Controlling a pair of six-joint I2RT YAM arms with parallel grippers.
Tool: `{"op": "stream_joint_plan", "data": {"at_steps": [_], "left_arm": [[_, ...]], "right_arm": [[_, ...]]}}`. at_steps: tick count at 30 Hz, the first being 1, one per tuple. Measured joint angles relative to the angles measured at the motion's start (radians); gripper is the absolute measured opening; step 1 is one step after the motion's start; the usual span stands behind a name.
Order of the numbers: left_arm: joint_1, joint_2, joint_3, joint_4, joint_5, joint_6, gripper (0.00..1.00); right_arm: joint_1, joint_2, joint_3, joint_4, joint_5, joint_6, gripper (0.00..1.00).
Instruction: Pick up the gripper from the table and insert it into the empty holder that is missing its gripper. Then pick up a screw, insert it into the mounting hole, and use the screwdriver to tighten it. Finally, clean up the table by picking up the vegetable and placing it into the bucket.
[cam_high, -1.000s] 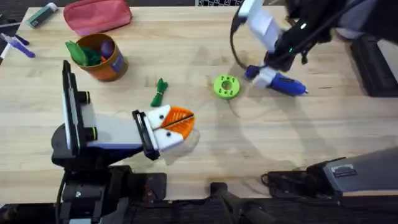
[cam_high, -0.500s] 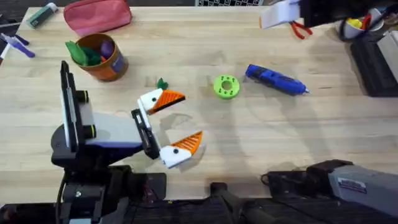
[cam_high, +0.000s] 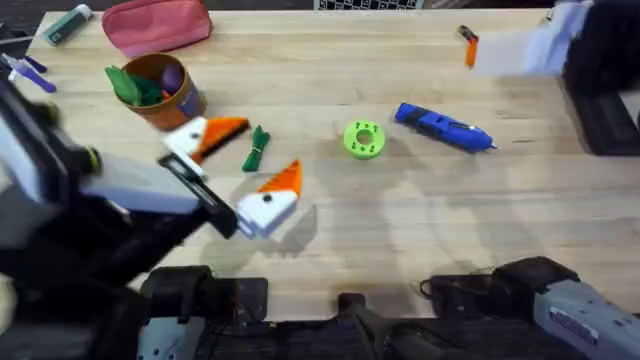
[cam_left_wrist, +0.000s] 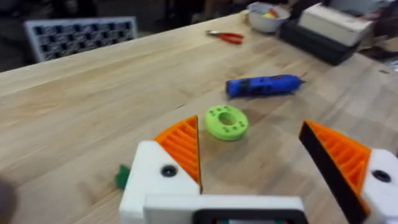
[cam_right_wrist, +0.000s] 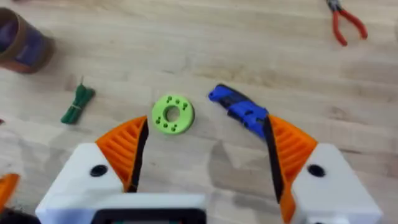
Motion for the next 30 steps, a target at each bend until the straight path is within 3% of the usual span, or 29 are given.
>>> {"op": "stream_joint_plan", "data": {"at_steps": [7, 14, 26, 30], "left_arm": [[0.0, 0.339, 0.371, -0.281, -0.234, 0.106, 0.985], [0.0, 0.693, 0.639, -0.49, -0.357, 0.132, 0.985], [-0.001, 1.058, 0.701, -0.516, -0.512, 0.135, 0.985], [-0.022, 1.222, 0.726, -0.513, -0.567, 0.133, 0.985]], "right_arm": [[0.0, -0.163, -0.232, 0.0, 0.0, 0.016, 0.994], [0.0, -0.227, -0.364, -0.026, -0.002, 0.011, 0.994], [0.0, -0.188, -0.365, -0.013, -0.002, 0.011, 0.994], [0.0, -0.188, -0.365, -0.013, -0.002, 0.011, 0.994]]}}
